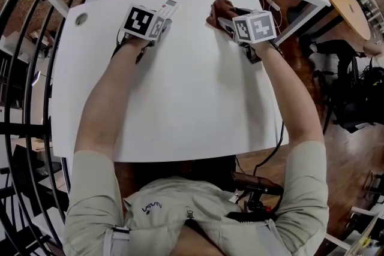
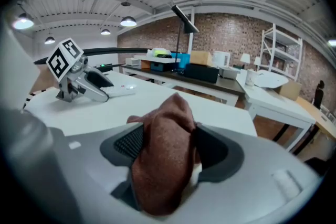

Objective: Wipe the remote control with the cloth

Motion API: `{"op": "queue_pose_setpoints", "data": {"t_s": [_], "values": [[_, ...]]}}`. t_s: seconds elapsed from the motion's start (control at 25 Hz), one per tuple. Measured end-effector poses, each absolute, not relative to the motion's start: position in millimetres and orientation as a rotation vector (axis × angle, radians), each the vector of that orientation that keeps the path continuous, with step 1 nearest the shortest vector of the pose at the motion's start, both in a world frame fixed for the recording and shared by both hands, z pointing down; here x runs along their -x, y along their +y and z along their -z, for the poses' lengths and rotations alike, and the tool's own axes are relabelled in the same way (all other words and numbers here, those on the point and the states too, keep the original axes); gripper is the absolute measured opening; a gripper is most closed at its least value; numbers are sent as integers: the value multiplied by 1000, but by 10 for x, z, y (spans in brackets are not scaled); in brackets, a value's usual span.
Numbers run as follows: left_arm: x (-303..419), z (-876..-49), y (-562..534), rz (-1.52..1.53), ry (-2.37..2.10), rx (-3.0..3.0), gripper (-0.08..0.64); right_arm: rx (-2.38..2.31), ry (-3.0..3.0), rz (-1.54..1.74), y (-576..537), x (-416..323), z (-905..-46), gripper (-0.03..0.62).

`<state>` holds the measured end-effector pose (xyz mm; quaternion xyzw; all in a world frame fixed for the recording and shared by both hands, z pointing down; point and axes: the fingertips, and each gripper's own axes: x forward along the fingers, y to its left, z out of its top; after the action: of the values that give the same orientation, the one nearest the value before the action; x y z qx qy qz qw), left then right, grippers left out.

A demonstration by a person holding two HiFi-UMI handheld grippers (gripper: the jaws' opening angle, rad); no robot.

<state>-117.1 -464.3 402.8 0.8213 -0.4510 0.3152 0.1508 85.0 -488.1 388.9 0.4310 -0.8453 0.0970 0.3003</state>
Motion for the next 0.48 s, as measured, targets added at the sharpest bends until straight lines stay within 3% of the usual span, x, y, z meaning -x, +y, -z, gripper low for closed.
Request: {"op": "queue_pose_setpoints", "data": {"t_s": [0.24,0.48], "values": [[1196,-4028,-4600,-912,-1324,-2369,247,-1163,-2178,-178,-4838,-850,-3958,170],[1181,-3890,-4419,-888,-1425,-2425,244,-1185,-2231,-38,-4670,-823,-3705,135]]}}
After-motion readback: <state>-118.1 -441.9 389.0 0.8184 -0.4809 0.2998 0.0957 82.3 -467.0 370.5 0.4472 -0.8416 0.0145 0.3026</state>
